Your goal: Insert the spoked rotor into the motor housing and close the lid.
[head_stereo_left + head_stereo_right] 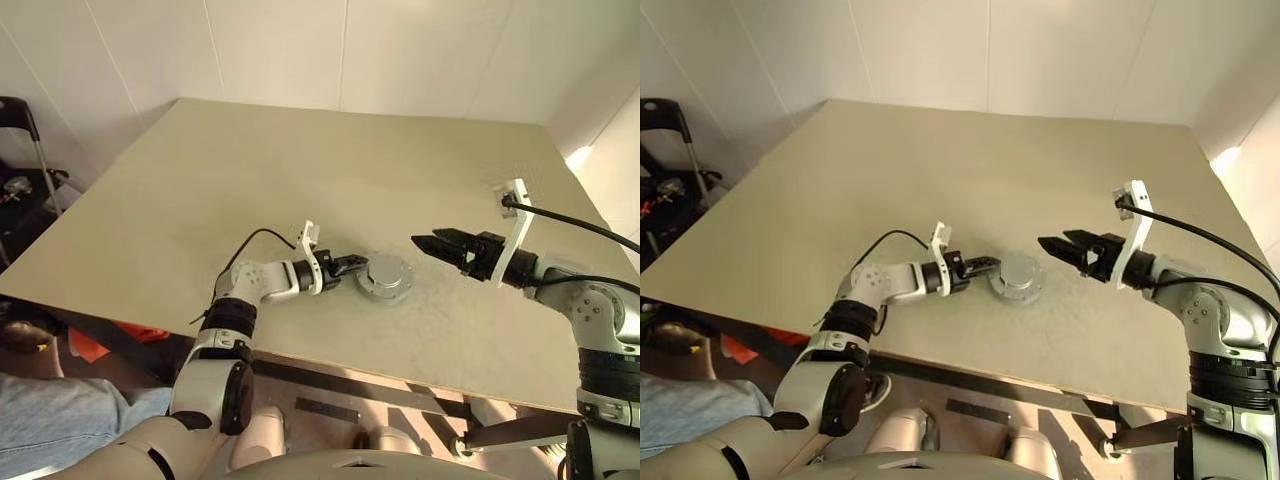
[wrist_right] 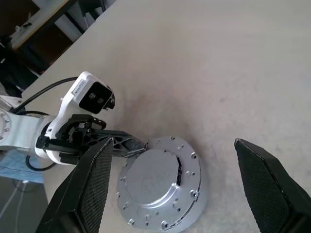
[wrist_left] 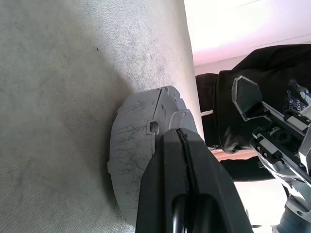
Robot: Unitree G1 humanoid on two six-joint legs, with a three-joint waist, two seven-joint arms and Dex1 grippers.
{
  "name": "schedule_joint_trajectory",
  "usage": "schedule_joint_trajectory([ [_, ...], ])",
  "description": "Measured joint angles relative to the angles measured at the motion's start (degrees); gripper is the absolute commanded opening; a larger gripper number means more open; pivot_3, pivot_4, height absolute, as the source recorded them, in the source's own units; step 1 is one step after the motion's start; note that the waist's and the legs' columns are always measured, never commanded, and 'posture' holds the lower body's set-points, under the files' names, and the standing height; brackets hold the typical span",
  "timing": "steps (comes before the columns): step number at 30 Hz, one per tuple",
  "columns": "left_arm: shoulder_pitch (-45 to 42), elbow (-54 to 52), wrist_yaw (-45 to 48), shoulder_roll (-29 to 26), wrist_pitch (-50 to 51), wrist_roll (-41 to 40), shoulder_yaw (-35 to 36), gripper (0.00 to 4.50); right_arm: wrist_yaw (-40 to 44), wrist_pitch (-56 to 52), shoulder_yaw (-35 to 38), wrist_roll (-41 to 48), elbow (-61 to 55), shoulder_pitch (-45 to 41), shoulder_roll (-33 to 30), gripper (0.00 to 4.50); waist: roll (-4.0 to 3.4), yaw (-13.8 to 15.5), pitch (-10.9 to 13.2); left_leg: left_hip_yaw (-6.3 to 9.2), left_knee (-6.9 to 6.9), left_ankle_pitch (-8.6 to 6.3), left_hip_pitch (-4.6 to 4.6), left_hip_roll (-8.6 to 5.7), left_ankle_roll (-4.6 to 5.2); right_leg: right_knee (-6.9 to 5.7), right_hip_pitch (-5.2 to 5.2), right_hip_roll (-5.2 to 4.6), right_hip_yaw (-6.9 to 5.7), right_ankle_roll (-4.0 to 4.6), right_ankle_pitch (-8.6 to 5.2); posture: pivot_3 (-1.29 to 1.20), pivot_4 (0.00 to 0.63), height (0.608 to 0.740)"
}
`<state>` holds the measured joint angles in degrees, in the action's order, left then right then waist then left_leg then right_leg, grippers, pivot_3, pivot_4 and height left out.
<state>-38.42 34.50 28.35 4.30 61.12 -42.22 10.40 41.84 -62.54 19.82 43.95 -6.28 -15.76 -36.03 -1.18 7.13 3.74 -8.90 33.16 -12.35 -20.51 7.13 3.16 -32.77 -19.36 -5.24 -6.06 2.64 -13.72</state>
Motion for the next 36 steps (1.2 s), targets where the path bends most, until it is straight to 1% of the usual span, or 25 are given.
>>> schedule_joint_trajectory([
  [5, 0.3, -1.1, 0.5, 0.3, -0.1, 0.5, -0.6, 0.00, -3.0, -7.8, 2.7, 5.1, 0.2, 1.1, 0.7, 4.47, -0.06, 0.2, 0.0, 0.00, 0.06, 0.01, -0.46, 0.00, 0.02, -0.04, -0.43, -0.01, -0.02, 0.00, 0.00, 0.00, 0.000, 0.740],
  [10, 0.5, -1.3, 0.8, 0.4, -0.1, 0.8, -0.6, 0.00, -5.6, -13.1, 5.0, 7.2, 2.5, 3.4, 0.9, 4.47, -0.07, 0.3, 0.0, 0.00, 0.07, 0.03, -0.47, 0.00, -0.02, -0.04, -0.44, 0.00, -0.04, 0.00, 0.00, 0.00, 0.000, 0.740],
  [14, 0.5, -1.4, 0.8, 0.4, -0.1, 0.9, -0.5, 0.00, -6.1, -14.3, 4.0, 7.0, 2.9, 8.1, 1.0, 4.47, -0.14, 0.4, -0.1, 0.00, 0.06, 0.13, -0.48, 0.00, -0.19, -0.04, -0.45, -0.01, -0.04, 0.00, 0.00, 0.00, 0.000, 0.740],
  [18, 0.6, -1.3, 0.8, 0.3, -0.2, 1.2, -0.5, 0.00, -6.8, -14.2, 4.0, 6.9, 3.1, 8.0, 2.0, 4.47, -0.20, 0.4, -0.2, 0.00, 0.07, 0.17, -0.35, 0.01, -0.31, -0.06, -0.35, 0.00, -0.04, 0.00, -0.01, 0.00, 0.000, 0.740],
  [21, 0.6, -1.3, 0.8, 0.1, -0.2, 1.5, -0.4, 0.00, -8.2, -14.3, 4.2, 6.9, 3.0, 7.5, 4.0, 4.47, -0.18, 0.1, -0.2, 0.00, 0.04, 0.10, -0.17, 0.02, -0.50, -0.07, -0.20, 0.00, -0.05, -0.01, -0.01, 0.00, 0.000, 0.740],
  [26, 0.6, -1.2, 0.6, 0.1, -1.0, 2.1, 0.0, 0.00, -11.7, -15.4, 2.2, 6.9, 3.4, 3.4, 11.0, 4.47, -0.22, -0.1, -0.2, 0.00, -0.07, 0.18, 0.09, 0.04, -0.64, -0.07, -0.04, 0.01, -0.05, -0.01, -0.01, 0.00, 0.000, 0.740],
  [29, 0.6, -1.1, 0.2, -0.1, -1.4, 2.2, 0.6, 0.00, -12.9, -16.0, 1.7, 6.9, 5.3, 1.0, 13.8, 4.47, -0.22, -0.1, -0.2, 0.00, -0.08, 0.19, 0.07, 0.03, -0.67, -0.07, -0.06, 0.01, -0.04, 0.00, 0.00, 0.00, 0.000, 0.740],
  [36, 0.6, -1.1, -0.1, -0.5, -2.0, 2.6, 1.6, 0.00, -15.5, -16.6, 1.8, 5.9, 10.4, -4.0, 17.8, 4.47, -0.20, -0.7, -0.2, 0.00, -0.17, 0.28, 0.10, 0.04, -0.82, -0.17, -0.13, 0.02, -0.04, 0.03, 0.01, 0.00, 0.000, 0.740],
])
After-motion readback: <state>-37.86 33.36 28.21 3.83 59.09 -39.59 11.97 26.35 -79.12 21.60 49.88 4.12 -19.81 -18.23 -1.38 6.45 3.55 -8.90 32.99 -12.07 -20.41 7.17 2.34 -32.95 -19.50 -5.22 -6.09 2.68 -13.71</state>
